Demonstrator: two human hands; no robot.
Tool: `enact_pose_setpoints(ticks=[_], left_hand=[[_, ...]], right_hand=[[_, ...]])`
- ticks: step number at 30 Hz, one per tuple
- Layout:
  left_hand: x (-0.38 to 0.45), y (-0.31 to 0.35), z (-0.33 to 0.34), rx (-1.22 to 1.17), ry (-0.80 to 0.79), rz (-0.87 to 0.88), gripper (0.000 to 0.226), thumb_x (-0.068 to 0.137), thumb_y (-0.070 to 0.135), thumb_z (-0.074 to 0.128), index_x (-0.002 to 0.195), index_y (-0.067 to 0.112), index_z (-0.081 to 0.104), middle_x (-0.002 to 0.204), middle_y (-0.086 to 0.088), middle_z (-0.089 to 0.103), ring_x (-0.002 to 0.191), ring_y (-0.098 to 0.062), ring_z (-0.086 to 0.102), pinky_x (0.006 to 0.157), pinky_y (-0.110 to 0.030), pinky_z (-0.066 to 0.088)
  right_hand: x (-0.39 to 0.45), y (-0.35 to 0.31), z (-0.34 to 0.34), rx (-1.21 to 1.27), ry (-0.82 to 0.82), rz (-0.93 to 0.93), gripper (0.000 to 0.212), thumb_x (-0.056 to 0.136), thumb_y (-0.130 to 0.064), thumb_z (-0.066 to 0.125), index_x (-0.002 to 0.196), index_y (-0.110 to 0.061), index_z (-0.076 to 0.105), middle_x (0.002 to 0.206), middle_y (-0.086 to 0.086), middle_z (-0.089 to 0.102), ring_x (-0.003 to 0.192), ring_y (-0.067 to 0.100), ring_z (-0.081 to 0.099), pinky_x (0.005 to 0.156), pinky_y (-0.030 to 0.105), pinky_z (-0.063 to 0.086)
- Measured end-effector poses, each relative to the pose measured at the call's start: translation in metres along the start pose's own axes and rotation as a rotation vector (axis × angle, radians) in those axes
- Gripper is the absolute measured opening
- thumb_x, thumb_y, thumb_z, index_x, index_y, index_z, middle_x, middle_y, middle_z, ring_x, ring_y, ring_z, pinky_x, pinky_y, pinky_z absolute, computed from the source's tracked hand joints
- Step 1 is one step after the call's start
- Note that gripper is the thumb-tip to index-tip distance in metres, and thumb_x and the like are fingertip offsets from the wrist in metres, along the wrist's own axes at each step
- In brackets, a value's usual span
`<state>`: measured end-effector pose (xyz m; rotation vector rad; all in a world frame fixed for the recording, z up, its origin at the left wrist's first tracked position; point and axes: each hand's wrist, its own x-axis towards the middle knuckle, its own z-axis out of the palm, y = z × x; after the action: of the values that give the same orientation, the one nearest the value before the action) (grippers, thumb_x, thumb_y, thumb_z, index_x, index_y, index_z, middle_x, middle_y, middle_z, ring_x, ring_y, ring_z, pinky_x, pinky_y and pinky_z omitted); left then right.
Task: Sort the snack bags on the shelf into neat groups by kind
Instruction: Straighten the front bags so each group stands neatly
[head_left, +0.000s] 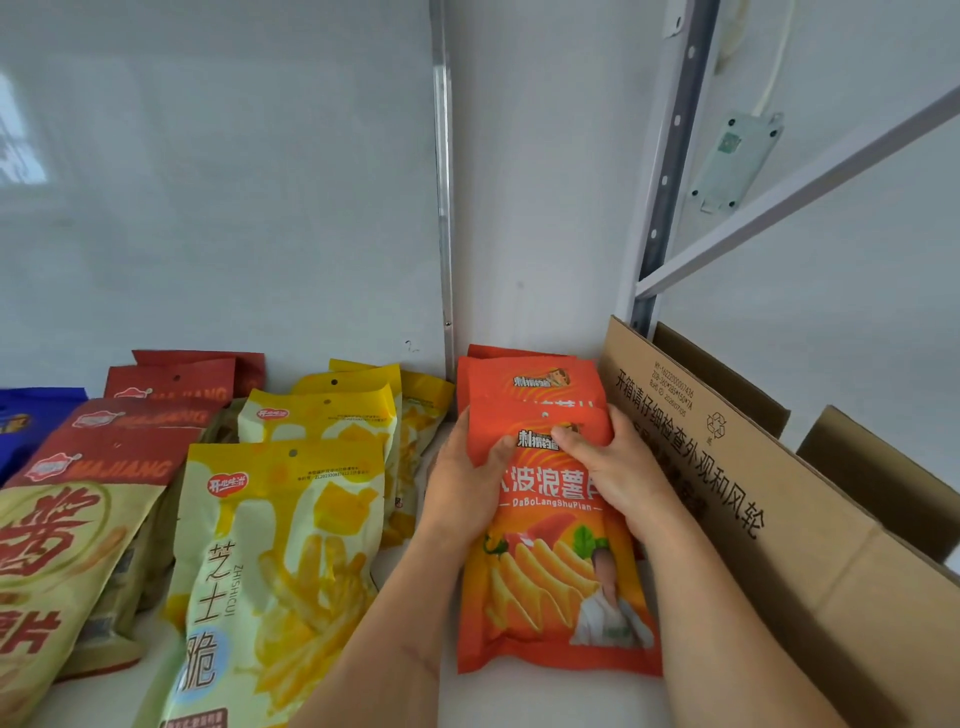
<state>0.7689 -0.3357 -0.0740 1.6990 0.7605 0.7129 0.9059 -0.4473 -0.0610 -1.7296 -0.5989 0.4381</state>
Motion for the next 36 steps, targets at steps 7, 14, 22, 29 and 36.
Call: enact_pose_setpoints(ticks=[7, 14, 22, 29, 36], left_hand=[[0.003, 0.0, 0.0, 0.088, 0.044, -0.077, 0.06, 0.095, 0.054, 0.061, 0.145, 0.026, 0.044, 0.129, 0.0, 0.067, 0.102, -0.017, 0.071, 0.084, -0.035, 0.061], [-0.003, 0.009, 0.0, 0.265, 0.101, -0.071, 0.082, 0.092, 0.067, 0.054, 0.155, 0.022, 0.028, 0.152, -0.006, 0.049, 0.131, -0.027, 0.057, 0.103, -0.05, 0.052], [-0.056, 0.03, 0.002, 0.876, 0.018, 0.192, 0.083, 0.093, 0.076, 0.033, 0.161, 0.037, 0.004, 0.171, 0.002, -0.009, 0.156, -0.03, -0.014, 0.123, -0.057, 0.002], [-0.065, 0.012, 0.013, 0.985, -0.151, 0.13, 0.083, 0.091, 0.081, 0.027, 0.16, 0.042, 0.001, 0.17, 0.003, -0.016, 0.154, -0.034, -0.023, 0.121, -0.064, -0.001], [-0.061, 0.004, 0.015, 0.941, -0.184, 0.07, 0.083, 0.09, 0.082, 0.027, 0.159, 0.044, 0.0, 0.169, 0.005, -0.016, 0.155, -0.04, -0.008, 0.121, -0.062, 0.012]], right_hand=[[0.006, 0.004, 0.007, -0.085, -0.004, 0.043, 0.08, 0.074, -0.055, 0.081, 0.14, -0.024, 0.047, 0.116, 0.001, 0.07, 0.089, 0.016, 0.071, 0.072, 0.03, 0.056], [0.01, -0.021, 0.002, -0.205, 0.01, 0.006, 0.1, 0.082, -0.064, 0.067, 0.158, -0.02, 0.019, 0.147, 0.005, 0.05, 0.122, 0.025, 0.059, 0.093, 0.036, 0.046], [0.056, -0.044, 0.013, -0.649, -0.006, -0.201, 0.087, 0.087, -0.077, 0.045, 0.157, -0.03, 0.026, 0.166, 0.007, 0.018, 0.153, 0.027, 0.017, 0.122, 0.051, 0.02], [0.074, -0.047, 0.021, -0.779, -0.173, -0.203, 0.079, 0.087, -0.08, 0.038, 0.153, -0.037, 0.036, 0.167, 0.0, 0.015, 0.153, 0.025, 0.019, 0.12, 0.047, 0.019], [0.077, -0.035, 0.027, -0.773, -0.229, -0.21, 0.074, 0.087, -0.076, 0.046, 0.152, -0.04, 0.038, 0.167, -0.002, 0.015, 0.152, 0.023, 0.021, 0.121, 0.043, 0.019]])
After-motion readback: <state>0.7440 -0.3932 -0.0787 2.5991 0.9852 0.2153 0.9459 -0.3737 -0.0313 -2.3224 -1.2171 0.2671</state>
